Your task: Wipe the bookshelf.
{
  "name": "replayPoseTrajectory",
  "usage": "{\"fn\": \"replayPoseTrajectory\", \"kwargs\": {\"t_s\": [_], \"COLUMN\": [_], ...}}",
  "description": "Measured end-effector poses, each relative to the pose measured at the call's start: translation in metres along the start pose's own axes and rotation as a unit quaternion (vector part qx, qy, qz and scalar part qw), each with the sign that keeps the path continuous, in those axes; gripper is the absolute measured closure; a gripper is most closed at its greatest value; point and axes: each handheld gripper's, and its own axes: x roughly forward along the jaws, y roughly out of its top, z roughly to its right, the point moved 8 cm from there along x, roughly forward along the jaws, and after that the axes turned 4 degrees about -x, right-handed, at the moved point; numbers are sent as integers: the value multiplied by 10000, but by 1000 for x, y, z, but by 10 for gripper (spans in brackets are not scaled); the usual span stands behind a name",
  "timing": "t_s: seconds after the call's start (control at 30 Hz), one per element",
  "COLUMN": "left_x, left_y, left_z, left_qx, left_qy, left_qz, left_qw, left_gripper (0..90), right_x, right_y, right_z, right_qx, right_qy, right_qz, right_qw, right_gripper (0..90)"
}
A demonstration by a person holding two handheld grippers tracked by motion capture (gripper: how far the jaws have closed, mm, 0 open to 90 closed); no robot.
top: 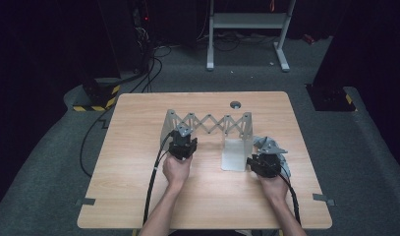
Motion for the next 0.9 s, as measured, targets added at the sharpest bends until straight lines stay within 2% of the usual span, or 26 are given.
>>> {"fn": "replayPoseTrajectory", "kwargs": {"t_s": [0.13,0.33,0.53,0.67,0.9], "left_x": [-2,-4,-6,-7,-9], "left_y": [-1,-2,-2,-3,-2], "left_z": [-5,-10,-12,-13,-14], "left_qx": [2,-38,49,83,162], "left_qy": [17,-9,-38,-54,-63], "left_qz": [-7,28,46,42,80], "left_qw": [10000,10000,10000,9999,9998], "left_gripper": [821,848,861,867,872], "right_x": [0,-6,-9,-7,-4], "right_y": [2,10,18,22,29], "right_z": [0,0,2,4,7], "right_qx": [94,113,178,269,274], "right_qy": [57,72,64,133,157], "right_qz": [36,187,326,316,283], "right_qw": [9999,9997,9993,9991,9991], "right_gripper": [680,699,732,752,766]}}
